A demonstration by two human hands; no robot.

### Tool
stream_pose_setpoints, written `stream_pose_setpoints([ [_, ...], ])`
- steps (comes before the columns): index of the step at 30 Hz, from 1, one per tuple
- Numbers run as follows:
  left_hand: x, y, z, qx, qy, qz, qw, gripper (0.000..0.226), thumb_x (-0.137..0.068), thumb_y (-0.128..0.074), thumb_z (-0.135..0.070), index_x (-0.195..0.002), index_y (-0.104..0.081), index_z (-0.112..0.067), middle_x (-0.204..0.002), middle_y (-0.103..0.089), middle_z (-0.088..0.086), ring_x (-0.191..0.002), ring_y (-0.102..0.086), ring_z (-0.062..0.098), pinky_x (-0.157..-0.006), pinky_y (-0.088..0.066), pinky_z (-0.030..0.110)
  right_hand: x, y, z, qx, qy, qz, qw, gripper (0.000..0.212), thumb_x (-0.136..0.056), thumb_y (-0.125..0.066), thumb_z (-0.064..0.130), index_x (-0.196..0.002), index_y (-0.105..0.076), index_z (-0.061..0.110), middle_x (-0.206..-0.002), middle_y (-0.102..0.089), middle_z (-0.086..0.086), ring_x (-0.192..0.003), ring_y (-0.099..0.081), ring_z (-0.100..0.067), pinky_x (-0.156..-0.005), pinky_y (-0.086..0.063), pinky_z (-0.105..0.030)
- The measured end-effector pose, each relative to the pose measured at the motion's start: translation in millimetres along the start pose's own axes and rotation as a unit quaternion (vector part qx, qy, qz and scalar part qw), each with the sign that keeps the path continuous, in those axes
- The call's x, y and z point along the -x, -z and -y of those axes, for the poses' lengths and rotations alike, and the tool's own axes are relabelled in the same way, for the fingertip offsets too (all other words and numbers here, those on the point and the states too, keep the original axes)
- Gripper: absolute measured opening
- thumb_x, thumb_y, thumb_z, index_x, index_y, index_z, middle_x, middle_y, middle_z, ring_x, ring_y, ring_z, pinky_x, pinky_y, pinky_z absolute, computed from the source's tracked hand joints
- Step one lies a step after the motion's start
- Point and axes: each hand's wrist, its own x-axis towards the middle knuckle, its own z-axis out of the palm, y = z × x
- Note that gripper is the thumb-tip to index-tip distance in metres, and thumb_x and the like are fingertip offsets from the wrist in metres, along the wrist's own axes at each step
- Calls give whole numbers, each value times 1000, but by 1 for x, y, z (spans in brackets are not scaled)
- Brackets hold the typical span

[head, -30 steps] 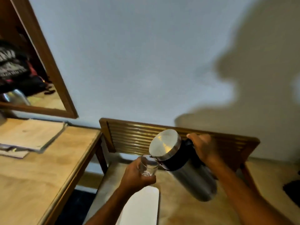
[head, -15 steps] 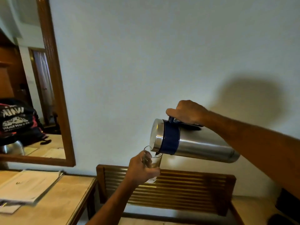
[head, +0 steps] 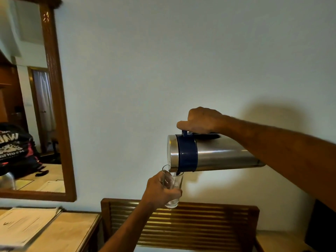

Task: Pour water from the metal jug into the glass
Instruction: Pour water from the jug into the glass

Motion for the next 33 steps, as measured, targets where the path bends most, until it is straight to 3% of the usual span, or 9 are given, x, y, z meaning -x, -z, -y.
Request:
stream_pose_setpoints([
  [6,-10,-1,3,10,2,-11,1000,42,-53,-82,-45,-87,-60,-33,-86,-69,-7,-81,-70,20,-64,-60,19,-11,1,-2,10,6,-8,1000,60,-62,-38,71,-61,-64,17,-61,-64,-2,-60,-60,-22,-59,-47,-34],
  [13,-16,1,5,25,4,3,1000,37,-56,-84,-39,-84,-60,-37,-80,-70,-21,-79,-69,-3,-57,-55,10,-20,-3,-4,18,19,-11,1000,59,-61,-37,72,-57,-60,18,-55,-59,0,-55,-55,-19,-55,-42,-31],
  [19,-24,-3,8,18,10,6,1000,48,-55,-83,-43,-95,-59,-35,-93,-69,-9,-83,-71,18,-62,-59,16,-27,-7,-5,30,34,-10,999,58,-59,-36,72,-53,-59,19,-50,-58,2,-50,-54,-16,-52,-39,-29],
  [25,-29,-6,9,15,17,15,1000,58,-53,-82,-45,-105,-62,-28,-98,-71,-6,-87,-71,18,-66,-60,18,-33,-9,-3,48,46,-15,998,59,-57,-35,72,-53,-61,18,-50,-59,3,-52,-56,-16,-53,-41,-29],
  [33,-29,-2,5,34,22,13,999,53,-51,-84,-41,-100,-65,-28,-90,-75,-7,-79,-74,11,-67,-63,23,-35,-6,-2,45,46,-15,998,61,-56,-35,72,-55,-62,18,-53,-61,1,-54,-57,-18,-55,-44,-30],
])
